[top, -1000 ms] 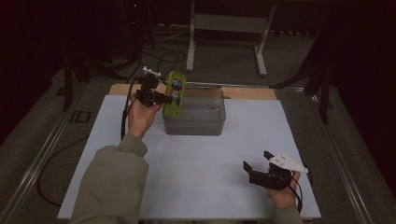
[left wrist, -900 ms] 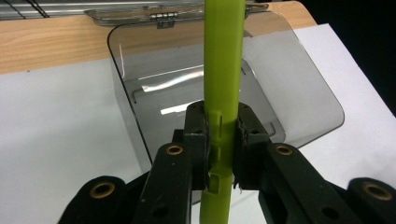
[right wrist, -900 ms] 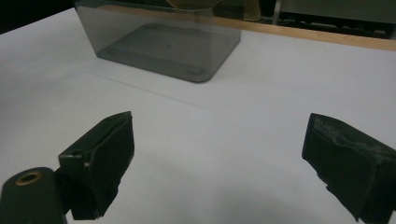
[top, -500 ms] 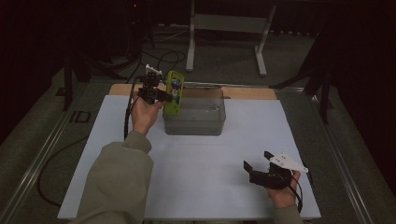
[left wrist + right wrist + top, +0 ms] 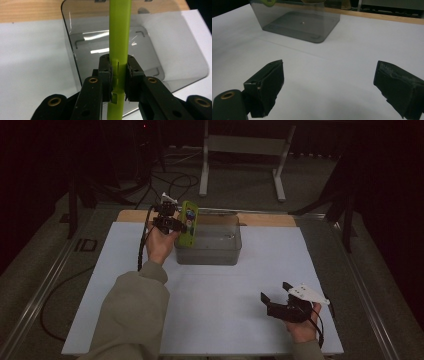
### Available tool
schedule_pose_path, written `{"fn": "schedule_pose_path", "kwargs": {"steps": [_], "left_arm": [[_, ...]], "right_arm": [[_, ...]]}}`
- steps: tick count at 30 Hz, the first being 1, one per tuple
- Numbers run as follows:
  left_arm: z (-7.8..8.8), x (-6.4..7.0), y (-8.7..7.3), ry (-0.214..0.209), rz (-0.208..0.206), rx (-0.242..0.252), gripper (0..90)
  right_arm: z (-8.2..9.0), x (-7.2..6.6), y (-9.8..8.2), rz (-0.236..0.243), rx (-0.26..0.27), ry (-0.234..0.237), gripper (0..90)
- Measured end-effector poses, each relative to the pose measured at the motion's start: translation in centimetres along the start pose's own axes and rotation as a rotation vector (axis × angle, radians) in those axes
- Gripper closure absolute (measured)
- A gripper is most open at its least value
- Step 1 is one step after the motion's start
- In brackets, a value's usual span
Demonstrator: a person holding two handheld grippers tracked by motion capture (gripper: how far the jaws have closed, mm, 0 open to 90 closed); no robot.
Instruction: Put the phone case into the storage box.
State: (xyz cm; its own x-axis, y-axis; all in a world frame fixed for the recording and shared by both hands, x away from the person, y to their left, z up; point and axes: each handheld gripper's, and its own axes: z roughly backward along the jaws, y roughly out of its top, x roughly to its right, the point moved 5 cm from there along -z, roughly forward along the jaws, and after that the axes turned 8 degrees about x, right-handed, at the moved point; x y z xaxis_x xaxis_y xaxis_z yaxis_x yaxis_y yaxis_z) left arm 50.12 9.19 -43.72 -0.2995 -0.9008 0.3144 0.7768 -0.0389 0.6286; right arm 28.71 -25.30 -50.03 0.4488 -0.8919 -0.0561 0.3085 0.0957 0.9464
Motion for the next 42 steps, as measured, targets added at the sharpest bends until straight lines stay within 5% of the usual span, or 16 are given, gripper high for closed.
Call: {"fn": "schedule_pose_path", "kwargs": {"steps": [21, 34, 42], "left_arm": [[-3.9, -1.0, -2.0, 0.09, 0.069, -0.106, 77.7], [-4.1, -0.6, -2.1, 0.171, 0.051, -0.12, 77.1], [-4.4, -0.2, -2.2, 0.162, 0.073, -0.122, 77.8]], "right_arm": [[0.0, 0.1, 0.0, -0.007, 0.007, -0.006, 9.7], [0.3, 0.2, 0.4, 0.0, 0.031, -0.018, 11.2], [0.4, 0.2, 0.5, -0.002, 0.046, -0.028, 11.2]]}}
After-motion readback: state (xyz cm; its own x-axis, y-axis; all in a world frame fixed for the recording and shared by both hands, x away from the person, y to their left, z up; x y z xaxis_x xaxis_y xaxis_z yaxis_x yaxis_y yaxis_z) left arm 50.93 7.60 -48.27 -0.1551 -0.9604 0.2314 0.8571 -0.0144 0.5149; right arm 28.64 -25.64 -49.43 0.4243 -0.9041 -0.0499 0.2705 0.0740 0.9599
